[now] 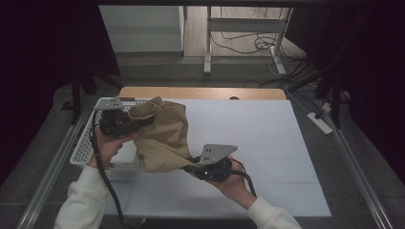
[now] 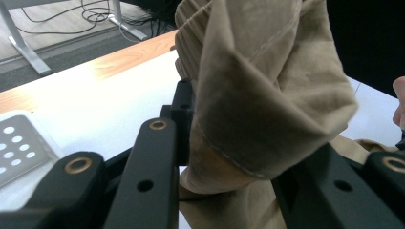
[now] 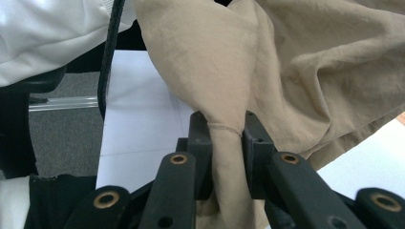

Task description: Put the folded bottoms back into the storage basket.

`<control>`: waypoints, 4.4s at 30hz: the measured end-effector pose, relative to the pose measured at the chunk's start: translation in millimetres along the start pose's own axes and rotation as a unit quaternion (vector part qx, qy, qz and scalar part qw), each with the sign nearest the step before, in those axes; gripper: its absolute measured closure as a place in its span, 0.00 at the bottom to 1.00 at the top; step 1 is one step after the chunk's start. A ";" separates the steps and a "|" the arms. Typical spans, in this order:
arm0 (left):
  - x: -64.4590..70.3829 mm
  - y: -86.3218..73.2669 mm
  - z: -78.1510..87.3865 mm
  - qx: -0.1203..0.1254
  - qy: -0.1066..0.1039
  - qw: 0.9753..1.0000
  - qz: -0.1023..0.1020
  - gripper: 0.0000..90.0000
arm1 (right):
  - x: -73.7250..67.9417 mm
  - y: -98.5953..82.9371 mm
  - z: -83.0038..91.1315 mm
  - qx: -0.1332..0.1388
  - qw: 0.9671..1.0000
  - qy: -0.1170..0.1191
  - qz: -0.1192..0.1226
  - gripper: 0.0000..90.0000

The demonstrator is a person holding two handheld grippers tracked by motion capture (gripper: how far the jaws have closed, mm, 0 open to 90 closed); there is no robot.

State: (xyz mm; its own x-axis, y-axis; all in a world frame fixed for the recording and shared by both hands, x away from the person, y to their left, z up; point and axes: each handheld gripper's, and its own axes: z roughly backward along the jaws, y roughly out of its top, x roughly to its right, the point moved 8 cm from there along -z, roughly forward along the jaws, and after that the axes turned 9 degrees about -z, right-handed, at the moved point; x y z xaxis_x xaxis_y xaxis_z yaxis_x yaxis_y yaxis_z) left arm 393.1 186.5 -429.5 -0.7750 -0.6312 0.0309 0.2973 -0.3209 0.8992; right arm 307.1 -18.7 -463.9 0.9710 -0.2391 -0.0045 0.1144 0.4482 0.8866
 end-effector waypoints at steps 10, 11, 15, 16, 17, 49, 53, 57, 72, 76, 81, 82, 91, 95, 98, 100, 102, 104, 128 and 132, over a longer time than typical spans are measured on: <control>-8.5 -2.3 8.8 0.005 0.009 1.000 0.009 0.78 | 1.1 6.0 -8.2 0.005 1.000 0.003 0.003 0.86; -9.3 -2.6 9.5 0.005 0.010 1.000 0.010 0.78 | 1.1 6.4 -9.1 0.005 1.000 0.003 0.003 0.86; -12.3 -4.4 11.9 0.004 0.014 1.000 0.013 0.78 | 1.6 8.5 -13.3 0.007 1.000 0.003 0.004 0.86; -13.0 -5.0 12.6 0.003 0.014 1.000 0.014 0.78 | 1.7 8.9 -14.3 0.006 1.000 0.005 0.004 0.86; -13.7 -5.7 13.1 0.002 0.015 1.000 0.014 0.78 | 1.8 9.3 -15.3 0.006 1.000 0.005 0.004 0.86; -45.5 -18.9 41.4 -0.014 0.039 0.999 0.034 0.78 | -2.2 31.6 -56.6 0.012 0.999 0.029 0.005 0.86; -48.6 -19.5 45.5 -0.020 0.041 0.998 0.033 0.78 | -2.9 36.6 -61.6 0.013 0.999 0.032 0.006 0.86; -52.0 -21.1 52.1 -0.018 0.045 0.998 0.036 0.78 | -4.2 40.3 -65.5 0.011 0.999 0.037 0.006 0.86; -64.5 -28.8 63.5 -0.024 0.056 0.997 0.046 0.78 | -6.6 50.7 -82.8 0.006 0.999 0.044 0.007 0.85; -67.9 -31.4 66.8 -0.027 0.059 0.997 0.048 0.78 | -7.7 52.4 -86.5 0.006 0.999 0.046 0.006 0.85; -73.3 -34.6 70.1 -0.030 0.062 0.996 0.053 0.78 | -8.5 54.3 -93.1 0.007 0.999 0.048 0.004 0.85; -74.5 -35.3 70.7 -0.030 0.063 0.996 0.054 0.78 | -8.6 54.5 -94.5 0.006 0.999 0.048 0.005 0.86; -90.9 -45.2 77.7 -0.038 0.073 0.994 0.067 0.78 | -7.0 61.7 -112.0 0.005 0.999 0.051 0.002 0.85; -99.1 -49.4 78.5 -0.044 0.076 0.993 0.074 0.78 | -6.3 63.9 -121.8 0.001 0.999 0.052 -0.001 0.85; -105.9 -52.1 76.8 -0.049 0.076 0.993 0.078 0.78 | -5.8 64.3 -130.7 -0.002 0.999 0.053 -0.003 0.85; -110.8 -53.7 74.3 -0.054 0.078 0.992 0.080 0.78 | -5.1 64.5 -136.9 -0.004 0.999 0.053 -0.006 0.85; -115.7 -55.3 71.6 -0.061 0.079 0.992 0.082 0.78 | -3.4 65.2 -143.1 -0.003 0.999 0.053 -0.009 0.85; -120.3 -56.7 69.3 -0.067 0.081 0.991 0.084 0.78 | -1.1 65.8 -148.9 -0.006 0.998 0.054 -0.012 0.85; -150.6 -70.1 64.1 -0.096 0.096 0.986 0.096 0.78 | 6.7 69.0 -193.6 -0.026 0.998 0.057 -0.026 0.85; -156.8 -76.6 60.1 -0.103 0.095 0.985 0.103 0.78 | 9.5 67.0 -200.2 -0.031 0.998 0.057 -0.027 0.85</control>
State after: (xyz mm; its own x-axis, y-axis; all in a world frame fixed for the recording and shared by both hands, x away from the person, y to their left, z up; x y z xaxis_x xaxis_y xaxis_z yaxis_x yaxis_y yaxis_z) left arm 458.4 352.5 -477.1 -0.5738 -0.8124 0.1038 0.5600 -0.2967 0.7736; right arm 366.0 181.5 -497.1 0.9802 -0.1670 -0.1067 0.1765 0.4909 0.8531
